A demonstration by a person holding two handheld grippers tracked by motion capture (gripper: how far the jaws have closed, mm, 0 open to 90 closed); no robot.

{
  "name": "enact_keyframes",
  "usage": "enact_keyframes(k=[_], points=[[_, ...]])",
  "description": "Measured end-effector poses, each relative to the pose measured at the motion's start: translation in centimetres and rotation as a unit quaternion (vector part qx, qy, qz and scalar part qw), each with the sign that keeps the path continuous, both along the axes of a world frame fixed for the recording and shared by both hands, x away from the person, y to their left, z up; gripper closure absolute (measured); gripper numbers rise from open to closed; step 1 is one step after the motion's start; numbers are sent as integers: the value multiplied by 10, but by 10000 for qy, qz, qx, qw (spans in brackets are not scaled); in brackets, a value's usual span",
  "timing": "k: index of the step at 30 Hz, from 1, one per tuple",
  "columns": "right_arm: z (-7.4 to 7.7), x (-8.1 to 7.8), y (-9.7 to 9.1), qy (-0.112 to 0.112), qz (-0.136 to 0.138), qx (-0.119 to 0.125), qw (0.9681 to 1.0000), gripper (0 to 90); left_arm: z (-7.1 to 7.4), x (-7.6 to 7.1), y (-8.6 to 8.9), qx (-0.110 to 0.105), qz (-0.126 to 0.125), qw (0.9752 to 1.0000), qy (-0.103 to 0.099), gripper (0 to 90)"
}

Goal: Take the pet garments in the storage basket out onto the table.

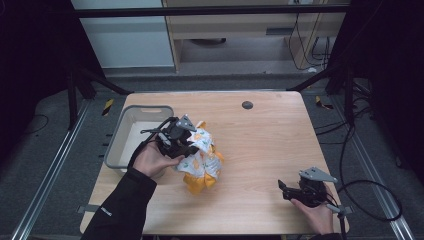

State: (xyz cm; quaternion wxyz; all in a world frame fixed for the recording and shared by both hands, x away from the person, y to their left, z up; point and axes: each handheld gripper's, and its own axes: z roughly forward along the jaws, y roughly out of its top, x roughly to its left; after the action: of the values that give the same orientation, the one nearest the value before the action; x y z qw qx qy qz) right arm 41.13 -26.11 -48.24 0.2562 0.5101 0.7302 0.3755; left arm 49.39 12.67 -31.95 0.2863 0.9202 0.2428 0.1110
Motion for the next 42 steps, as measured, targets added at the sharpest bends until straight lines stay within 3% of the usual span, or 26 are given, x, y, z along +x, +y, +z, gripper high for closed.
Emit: enact_keyframes(k=[20,34,38,42], points=[[0,0,-1,-24,0,-16,10000,135,-39,11,-37,285,-323,9984,359,803],[0,0,-1,-18,4,-23,10000,135,-65,18,-49,466,-348,9970,508,790],[0,1,-1,-3,9,-28,10000,135,-68,21,-48,406,-309,9974,508,773],[0,1,-1,-3,9,-41,10000,133,-71,22,-48,479,-298,9972,499,749]])
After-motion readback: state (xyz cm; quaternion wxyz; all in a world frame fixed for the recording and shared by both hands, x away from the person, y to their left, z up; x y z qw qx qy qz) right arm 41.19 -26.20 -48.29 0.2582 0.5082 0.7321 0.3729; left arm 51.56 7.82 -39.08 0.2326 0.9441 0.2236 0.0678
